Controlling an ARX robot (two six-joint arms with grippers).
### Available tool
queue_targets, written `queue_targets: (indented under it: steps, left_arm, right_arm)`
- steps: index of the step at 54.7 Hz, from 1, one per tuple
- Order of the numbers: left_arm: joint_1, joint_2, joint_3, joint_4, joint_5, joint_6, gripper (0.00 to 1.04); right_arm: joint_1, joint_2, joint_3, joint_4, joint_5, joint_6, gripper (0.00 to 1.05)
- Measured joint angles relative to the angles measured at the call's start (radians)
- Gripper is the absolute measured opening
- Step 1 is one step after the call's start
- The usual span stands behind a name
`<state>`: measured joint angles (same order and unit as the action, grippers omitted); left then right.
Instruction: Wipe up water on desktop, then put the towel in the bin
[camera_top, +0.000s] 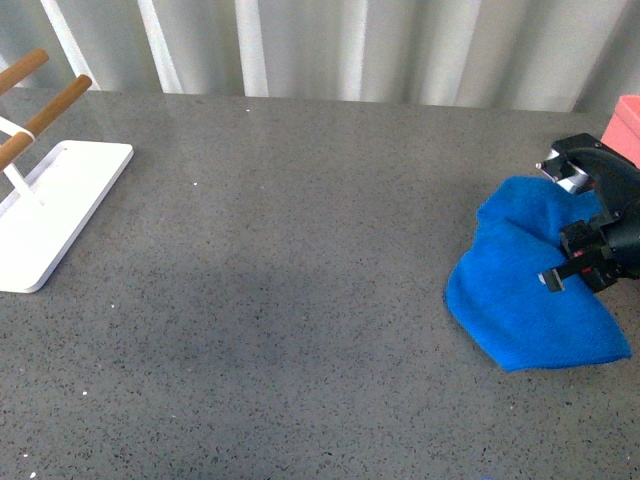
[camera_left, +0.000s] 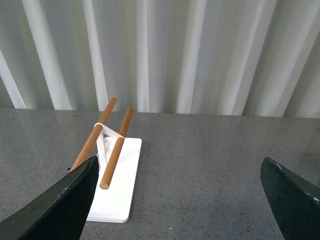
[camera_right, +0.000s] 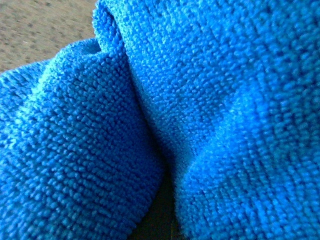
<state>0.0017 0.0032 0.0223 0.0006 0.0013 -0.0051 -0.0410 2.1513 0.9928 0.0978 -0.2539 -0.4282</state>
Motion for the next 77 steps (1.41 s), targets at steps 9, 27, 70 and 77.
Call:
queue_targets:
  steps: [9,27,70,77]
  left_arm:
    - [0.0,0.0,0.0,0.0,0.0,0.0,0.98]
    - [0.0,0.0,0.0,0.0,0.0,0.0,0.98]
    - [0.0,0.0,0.0,0.0,0.0,0.0,0.98]
    - [0.0,0.0,0.0,0.0,0.0,0.0,0.98]
  right_arm:
    - [-0.039,0.031,0.047,-0.005,0.014,-0.006,0.03]
    - [0.011,0.217,0.378,-0.054,-0.005,0.005,0.03]
    - [0.355,0.148,0.238,-0.019,-0.19,0.137,0.03]
    - [0.273,-0.032,0.016,-0.024,-0.193,0.054,0.03]
